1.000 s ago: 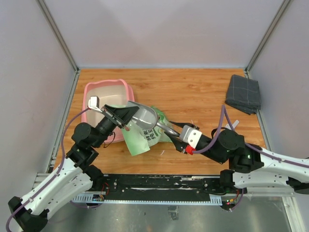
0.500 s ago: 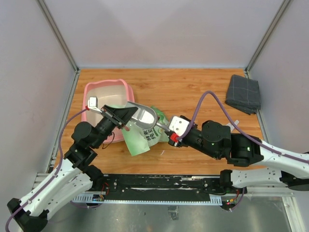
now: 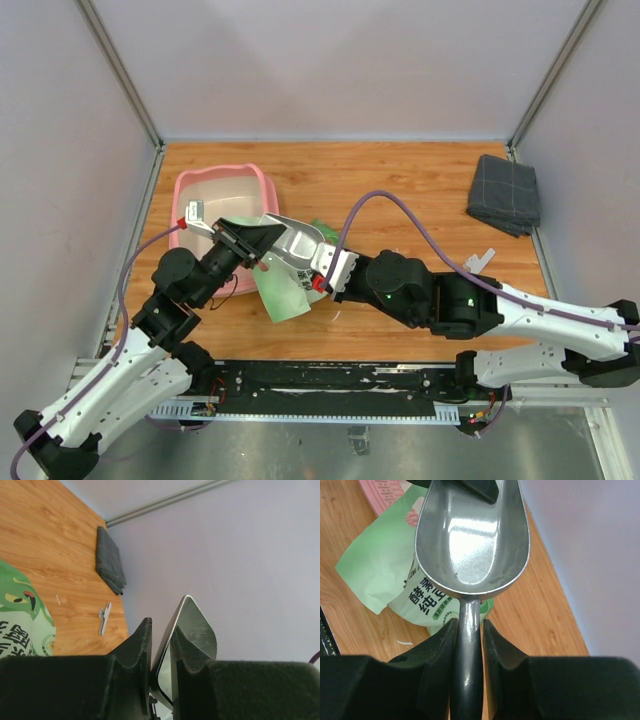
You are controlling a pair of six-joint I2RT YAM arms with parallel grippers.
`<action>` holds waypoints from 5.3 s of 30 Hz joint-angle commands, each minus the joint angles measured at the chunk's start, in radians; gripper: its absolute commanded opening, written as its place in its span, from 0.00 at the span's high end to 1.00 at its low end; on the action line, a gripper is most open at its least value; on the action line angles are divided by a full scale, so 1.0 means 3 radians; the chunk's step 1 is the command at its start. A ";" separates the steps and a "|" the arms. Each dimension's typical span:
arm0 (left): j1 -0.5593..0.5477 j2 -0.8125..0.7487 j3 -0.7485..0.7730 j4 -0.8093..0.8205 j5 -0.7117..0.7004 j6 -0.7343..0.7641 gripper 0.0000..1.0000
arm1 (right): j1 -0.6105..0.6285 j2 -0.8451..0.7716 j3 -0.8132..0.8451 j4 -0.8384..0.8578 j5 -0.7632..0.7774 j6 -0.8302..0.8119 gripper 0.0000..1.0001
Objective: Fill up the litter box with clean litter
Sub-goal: 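Adjust the spatula, then scoop the cat litter from the cat litter bag.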
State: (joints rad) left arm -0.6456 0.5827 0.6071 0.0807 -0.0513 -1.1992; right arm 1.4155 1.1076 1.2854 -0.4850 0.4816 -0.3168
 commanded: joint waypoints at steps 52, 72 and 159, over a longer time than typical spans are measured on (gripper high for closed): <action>-0.0026 0.0023 0.0073 -0.0230 0.1092 0.0397 1.00 | 0.0123 -0.0614 0.0072 -0.1903 -0.1049 0.1234 0.99; -0.0026 0.0382 0.0986 -0.1536 -0.0213 0.1241 0.93 | 0.0139 0.0125 0.0300 -0.1097 -0.0686 0.2347 0.99; 0.0909 0.0400 0.0332 -0.0013 0.1405 0.0334 1.00 | 0.0026 0.1824 0.1983 -0.3647 -0.0332 0.2833 0.99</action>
State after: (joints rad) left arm -0.3580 0.7139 0.6693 -0.1272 0.2913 -1.0458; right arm 1.4376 1.6257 1.8652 -1.5848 0.3916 0.5472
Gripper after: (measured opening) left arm 0.009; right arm 0.241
